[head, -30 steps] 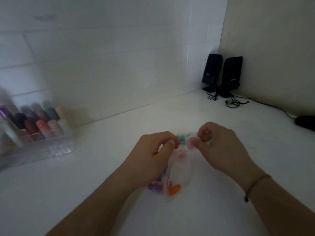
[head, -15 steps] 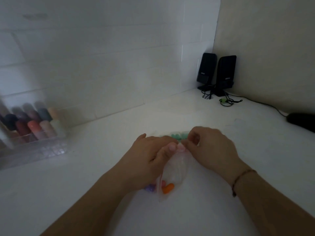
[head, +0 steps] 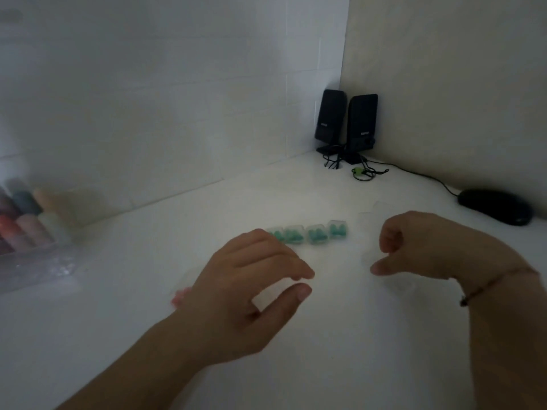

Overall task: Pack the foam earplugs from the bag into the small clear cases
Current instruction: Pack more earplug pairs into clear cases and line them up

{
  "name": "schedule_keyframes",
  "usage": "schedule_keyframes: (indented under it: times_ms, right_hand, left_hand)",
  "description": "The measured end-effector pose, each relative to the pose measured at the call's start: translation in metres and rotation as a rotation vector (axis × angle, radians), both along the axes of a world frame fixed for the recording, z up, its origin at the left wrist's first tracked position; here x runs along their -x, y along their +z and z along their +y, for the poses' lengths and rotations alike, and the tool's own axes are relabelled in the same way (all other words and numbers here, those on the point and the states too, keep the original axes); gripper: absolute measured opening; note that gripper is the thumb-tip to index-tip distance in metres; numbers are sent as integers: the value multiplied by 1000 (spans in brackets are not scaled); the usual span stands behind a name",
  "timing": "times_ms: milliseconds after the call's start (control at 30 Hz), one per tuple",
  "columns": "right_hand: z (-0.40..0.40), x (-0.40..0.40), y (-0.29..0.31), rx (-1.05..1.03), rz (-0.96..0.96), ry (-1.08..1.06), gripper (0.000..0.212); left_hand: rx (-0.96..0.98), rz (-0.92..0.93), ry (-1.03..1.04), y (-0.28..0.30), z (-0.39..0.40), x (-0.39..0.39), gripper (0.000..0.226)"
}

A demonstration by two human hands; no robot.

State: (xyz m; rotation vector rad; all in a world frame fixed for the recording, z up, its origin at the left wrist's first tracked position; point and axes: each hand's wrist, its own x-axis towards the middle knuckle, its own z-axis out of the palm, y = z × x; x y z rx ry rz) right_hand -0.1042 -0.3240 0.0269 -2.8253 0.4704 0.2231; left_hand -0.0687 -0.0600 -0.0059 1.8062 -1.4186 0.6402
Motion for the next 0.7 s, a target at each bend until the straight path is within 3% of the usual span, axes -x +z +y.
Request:
schedule_keyframes:
  times_ms: [167,367,433,533,700]
  right_hand:
    - [11,-6,-7,106,-11,22,41]
    - [23,-11,-15,160,-180,86,25]
    - [29,-10,-10,76,-380,208,22]
    - [53,-6,4,-237,-720,415,27]
    - [90,1,3,-430,-909,667,34]
  left_hand:
    - [23,21,26,0,1,-2,14]
    - [117,160,126,1,3,-2,12]
    - [194,344,174,3,2,1,13]
    - [349,623,156,9,2,0,18]
    - [298,1051,71,22,6,-2,42]
